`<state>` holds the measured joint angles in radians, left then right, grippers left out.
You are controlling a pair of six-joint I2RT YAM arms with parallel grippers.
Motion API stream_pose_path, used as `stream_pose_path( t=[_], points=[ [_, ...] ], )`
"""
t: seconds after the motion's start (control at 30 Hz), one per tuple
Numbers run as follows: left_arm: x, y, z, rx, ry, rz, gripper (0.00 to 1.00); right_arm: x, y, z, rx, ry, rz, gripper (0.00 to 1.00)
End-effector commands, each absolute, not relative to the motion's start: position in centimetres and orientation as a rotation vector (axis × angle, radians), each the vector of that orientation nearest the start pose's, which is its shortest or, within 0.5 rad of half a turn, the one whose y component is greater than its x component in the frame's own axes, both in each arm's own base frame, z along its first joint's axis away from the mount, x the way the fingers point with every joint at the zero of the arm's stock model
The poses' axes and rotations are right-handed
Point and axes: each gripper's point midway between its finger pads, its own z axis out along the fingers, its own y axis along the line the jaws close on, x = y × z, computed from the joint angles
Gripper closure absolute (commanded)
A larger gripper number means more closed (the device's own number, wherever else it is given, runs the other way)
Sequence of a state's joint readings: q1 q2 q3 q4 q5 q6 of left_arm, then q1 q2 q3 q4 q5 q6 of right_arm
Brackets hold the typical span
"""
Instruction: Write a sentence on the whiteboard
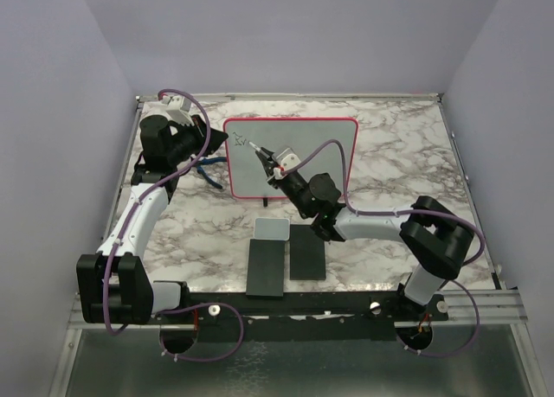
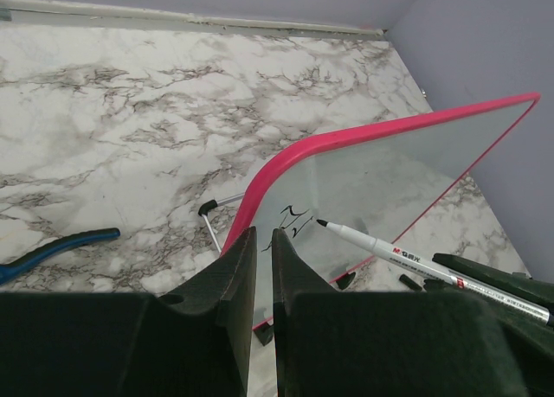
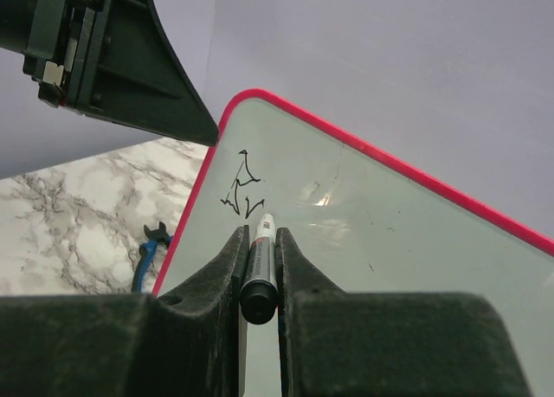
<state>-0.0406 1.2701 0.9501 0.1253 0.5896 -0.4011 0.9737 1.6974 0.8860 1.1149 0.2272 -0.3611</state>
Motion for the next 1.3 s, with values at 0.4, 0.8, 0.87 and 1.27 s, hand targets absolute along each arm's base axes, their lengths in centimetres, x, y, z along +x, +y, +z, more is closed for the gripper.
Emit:
stream_pose_path(
  t=[0.4,0.8,0.87,1.27],
  points=[
    [38.3,-12.6,27.4,0.131,1.781,-0.822,0.87,33.9,39.6,27.4,-0.621,1.12,0.363,0.99],
    [38.4,-12.6,27.3,0.129,1.784,-0.823,0.87,33.7,39.3,25.8,-0.638,1.157,0.362,0.99],
    [38.4,-12.6,27.3,0.13,1.783,-0.822,0.87,33.6,39.3,25.7,-0.64,1.16,0.364,0.99],
    [38.4,-12.6,27.3,0.13,1.783,-0.822,0.87,33.5,38.8,25.1,-0.641,1.174,0.357,0.99]
  ],
)
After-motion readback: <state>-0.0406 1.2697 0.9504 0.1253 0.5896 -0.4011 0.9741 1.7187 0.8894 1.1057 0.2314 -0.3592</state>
